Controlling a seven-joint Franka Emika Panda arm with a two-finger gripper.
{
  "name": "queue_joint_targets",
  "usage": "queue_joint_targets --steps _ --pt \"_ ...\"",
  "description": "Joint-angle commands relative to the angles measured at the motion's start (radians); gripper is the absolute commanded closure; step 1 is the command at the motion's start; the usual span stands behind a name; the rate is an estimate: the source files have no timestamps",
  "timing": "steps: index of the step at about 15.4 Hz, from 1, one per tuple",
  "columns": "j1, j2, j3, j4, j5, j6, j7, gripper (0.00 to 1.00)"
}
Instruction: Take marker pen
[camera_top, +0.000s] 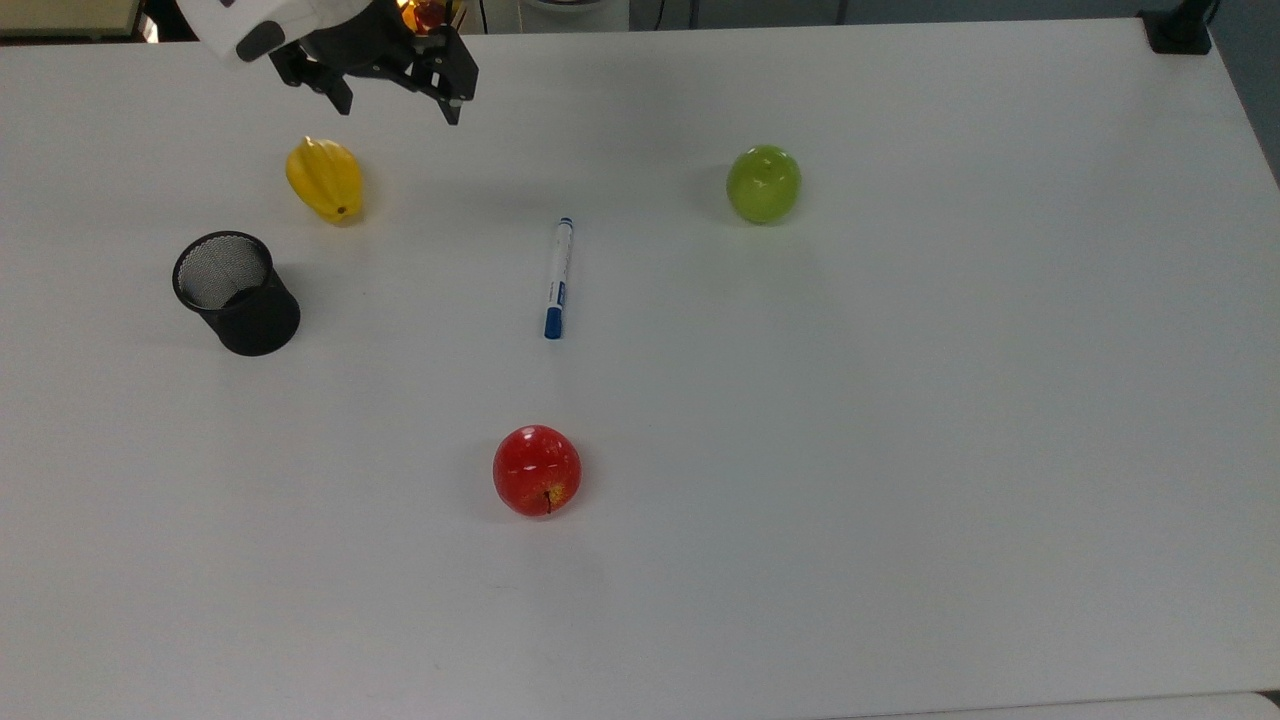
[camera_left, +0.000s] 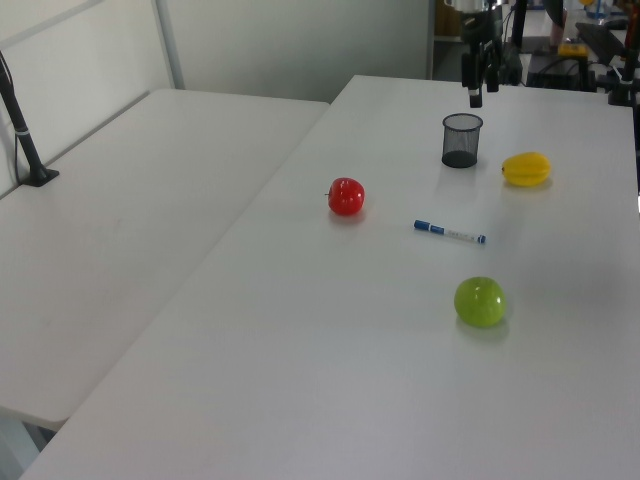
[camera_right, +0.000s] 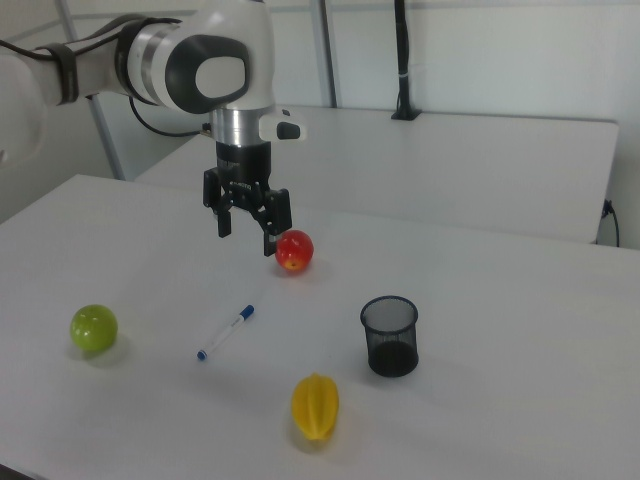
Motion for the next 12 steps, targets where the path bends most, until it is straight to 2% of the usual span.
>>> queue_joint_targets --steps 1,6,12 --pt "-0.027 -0.065 0.000 -0.032 0.007 -0.018 0.007 0.00" --pt "-0.066 -0.131 -0.001 -0.040 0.024 -0.050 0.006 0.00" --pt "-0.067 -0.148 0.000 -0.041 0.024 -0.081 0.006 0.00"
